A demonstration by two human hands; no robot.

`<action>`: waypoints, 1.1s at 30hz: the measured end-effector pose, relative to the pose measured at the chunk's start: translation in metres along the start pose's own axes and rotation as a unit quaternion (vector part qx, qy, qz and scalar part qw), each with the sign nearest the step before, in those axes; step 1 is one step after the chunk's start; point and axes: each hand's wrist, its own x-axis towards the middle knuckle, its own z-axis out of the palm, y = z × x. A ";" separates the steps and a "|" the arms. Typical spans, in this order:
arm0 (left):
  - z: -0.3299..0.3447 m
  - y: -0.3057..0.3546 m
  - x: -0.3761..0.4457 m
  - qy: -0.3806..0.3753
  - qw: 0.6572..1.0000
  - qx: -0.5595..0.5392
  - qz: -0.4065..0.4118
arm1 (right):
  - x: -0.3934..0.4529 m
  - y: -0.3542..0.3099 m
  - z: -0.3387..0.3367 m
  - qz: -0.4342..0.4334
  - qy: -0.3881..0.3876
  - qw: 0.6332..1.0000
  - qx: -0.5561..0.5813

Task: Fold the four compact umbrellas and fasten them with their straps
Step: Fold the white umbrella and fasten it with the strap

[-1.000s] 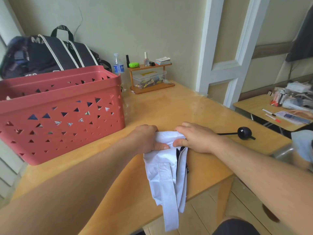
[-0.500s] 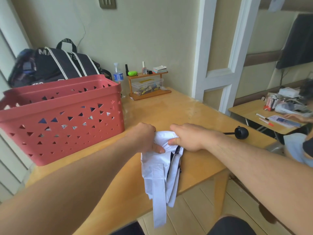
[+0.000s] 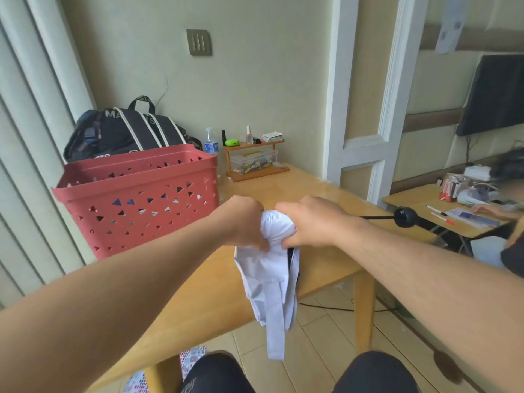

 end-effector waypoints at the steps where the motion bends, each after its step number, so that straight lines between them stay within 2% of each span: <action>1: -0.005 0.002 -0.006 0.007 1.000 0.001 0.003 | -0.004 -0.002 -0.006 -0.001 0.008 1.000 -0.005; 8: -0.034 -0.003 -0.023 0.071 0.997 -0.012 0.022 | -0.014 -0.014 -0.040 -0.018 0.040 0.997 -0.057; 14: -0.034 -0.014 -0.035 0.091 0.994 0.009 0.062 | -0.023 -0.024 -0.054 0.003 -0.004 1.000 -0.023; 18: -0.025 -0.021 -0.037 0.222 0.953 0.148 0.142 | -0.019 -0.031 -0.060 0.004 -0.019 1.000 0.000; 26: -0.020 -0.025 -0.043 0.197 0.976 0.059 0.073 | -0.015 -0.027 -0.051 0.040 -0.085 0.974 0.208; 31: -0.021 -0.017 -0.039 0.152 0.986 0.049 0.040 | -0.020 -0.028 -0.059 0.009 -0.104 0.984 0.144; 33: -0.021 -0.013 -0.036 0.148 0.988 0.033 0.019 | -0.020 -0.032 -0.063 -0.010 -0.049 0.994 0.096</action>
